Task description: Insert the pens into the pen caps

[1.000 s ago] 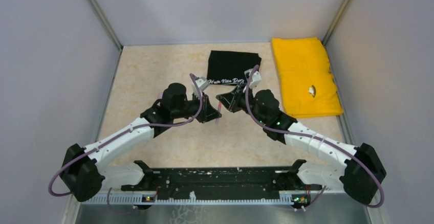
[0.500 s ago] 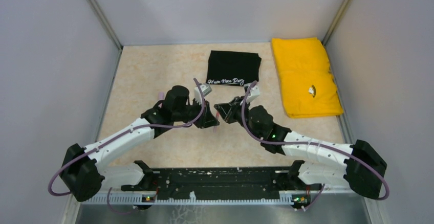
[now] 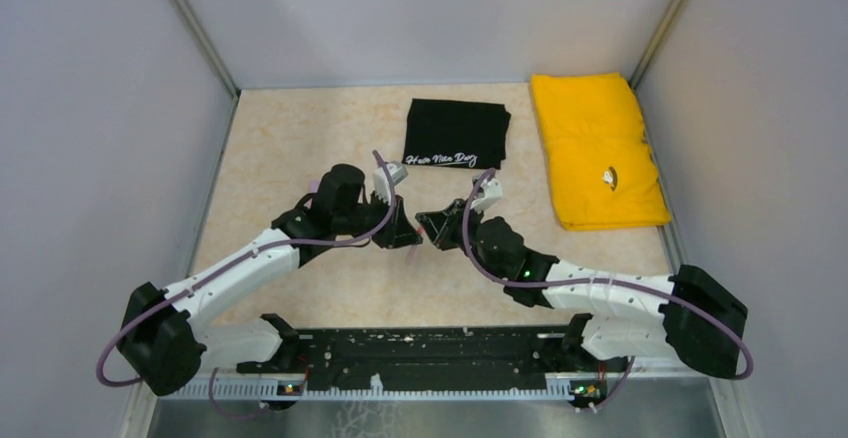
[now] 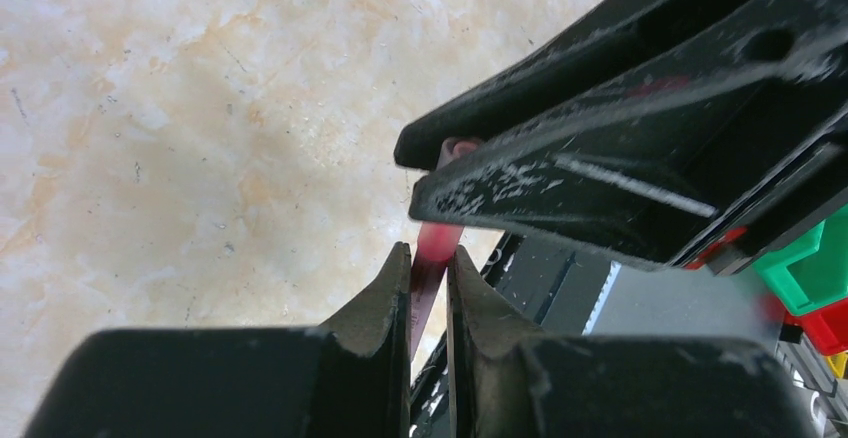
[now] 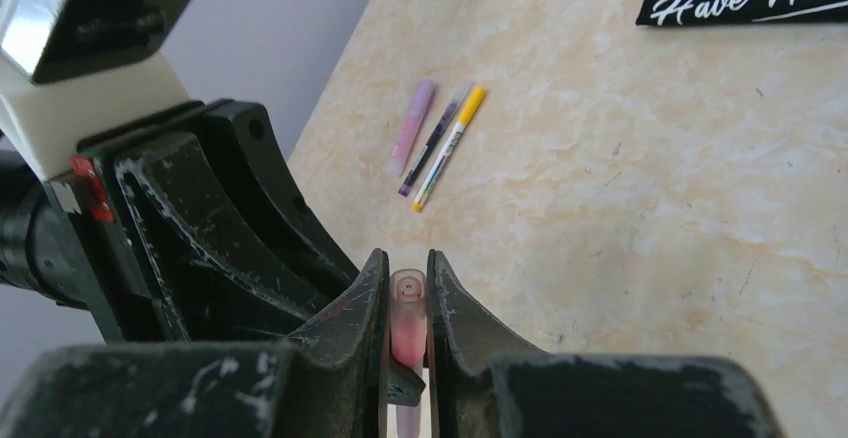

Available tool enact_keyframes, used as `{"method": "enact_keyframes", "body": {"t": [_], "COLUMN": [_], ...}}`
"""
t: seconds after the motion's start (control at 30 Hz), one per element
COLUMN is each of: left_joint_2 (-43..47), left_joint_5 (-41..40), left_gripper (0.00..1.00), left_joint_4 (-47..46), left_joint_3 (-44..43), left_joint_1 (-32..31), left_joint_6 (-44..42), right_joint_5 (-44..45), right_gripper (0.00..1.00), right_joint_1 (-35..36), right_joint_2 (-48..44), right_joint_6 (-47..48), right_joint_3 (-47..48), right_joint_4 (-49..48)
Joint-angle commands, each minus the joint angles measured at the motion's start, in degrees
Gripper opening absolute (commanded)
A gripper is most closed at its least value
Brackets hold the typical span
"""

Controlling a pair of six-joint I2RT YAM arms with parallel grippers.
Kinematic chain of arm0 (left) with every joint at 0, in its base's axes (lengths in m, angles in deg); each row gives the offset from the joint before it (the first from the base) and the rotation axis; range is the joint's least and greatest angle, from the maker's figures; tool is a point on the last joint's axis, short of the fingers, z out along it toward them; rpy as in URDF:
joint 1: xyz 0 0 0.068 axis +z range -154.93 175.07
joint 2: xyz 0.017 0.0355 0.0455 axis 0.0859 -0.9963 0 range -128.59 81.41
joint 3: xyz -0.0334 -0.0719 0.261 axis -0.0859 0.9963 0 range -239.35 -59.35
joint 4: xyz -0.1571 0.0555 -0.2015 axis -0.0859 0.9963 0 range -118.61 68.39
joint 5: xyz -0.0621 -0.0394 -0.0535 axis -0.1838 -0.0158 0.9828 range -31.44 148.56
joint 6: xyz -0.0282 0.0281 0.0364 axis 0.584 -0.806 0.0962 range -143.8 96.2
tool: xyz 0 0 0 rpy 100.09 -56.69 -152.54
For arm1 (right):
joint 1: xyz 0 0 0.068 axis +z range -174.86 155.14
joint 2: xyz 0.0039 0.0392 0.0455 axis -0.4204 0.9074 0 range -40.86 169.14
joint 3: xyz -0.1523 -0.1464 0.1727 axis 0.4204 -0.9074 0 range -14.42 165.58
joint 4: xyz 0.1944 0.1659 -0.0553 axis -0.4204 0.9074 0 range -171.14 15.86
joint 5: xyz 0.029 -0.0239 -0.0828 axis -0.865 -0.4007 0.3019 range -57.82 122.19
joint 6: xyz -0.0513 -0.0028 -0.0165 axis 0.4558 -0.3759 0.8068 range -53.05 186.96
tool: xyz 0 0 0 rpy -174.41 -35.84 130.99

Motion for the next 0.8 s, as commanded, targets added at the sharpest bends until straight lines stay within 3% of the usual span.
{"method": "enact_keyframes", "body": {"t": [0.0, 0.13, 0.23, 0.37, 0.53, 0.67, 0.7, 0.77], "left_joint_2": [2.8, 2.6, 2.6, 2.4, 3.5, 4.8, 5.0, 5.0], "left_joint_5": [-9.7, -8.8, -6.7, -1.7, 1.8, 0.6, 0.0, -1.7], "left_gripper": [0.0, 0.0, 0.0, 0.0, 0.0, 0.0, 0.0, 0.0], "left_joint_4": [-31.2, -31.1, -30.2, -26.0, -17.9, -10.2, -8.2, -4.8], "left_joint_3": [-9.3, -8.9, -8.3, -7.7, -5.9, -5.7, -5.5, -5.6], "left_joint_1": [4.8, 4.8, 4.8, 4.8, 4.8, 4.8, 4.8, 4.7], "left_joint_6": [1.2, 1.2, 0.7, -1.3, -5.5, -9.7, -10.5, -12.3], "right_joint_5": [-20.2, -19.4, -14.1, -13.5, -19.9, -19.6, -18.7, -16.4], "right_gripper": [0.0, 0.0, 0.0, 0.01, 0.4, 0.53, 0.64, 0.68], "right_joint_1": [8.9, 9.0, 8.4, 1.7, -7.6, -9.2, -9.2, -9.2], "right_joint_2": [5.7, 5.5, 2.4, -2.4, -6.7, -8.1, -7.8, -7.6], "right_joint_6": [-0.2, 0.0, 0.3, 1.3, 8.3, 17.1, 19.1, 22.1], "right_joint_3": [-4.9, -4.0, -0.6, 4.8, 16.5, 28.1, 30.5, 33.4], "right_joint_4": [21.2, 22.3, 27.6, 31.2, 34.2, 38.9, 40.6, 43.1]}}
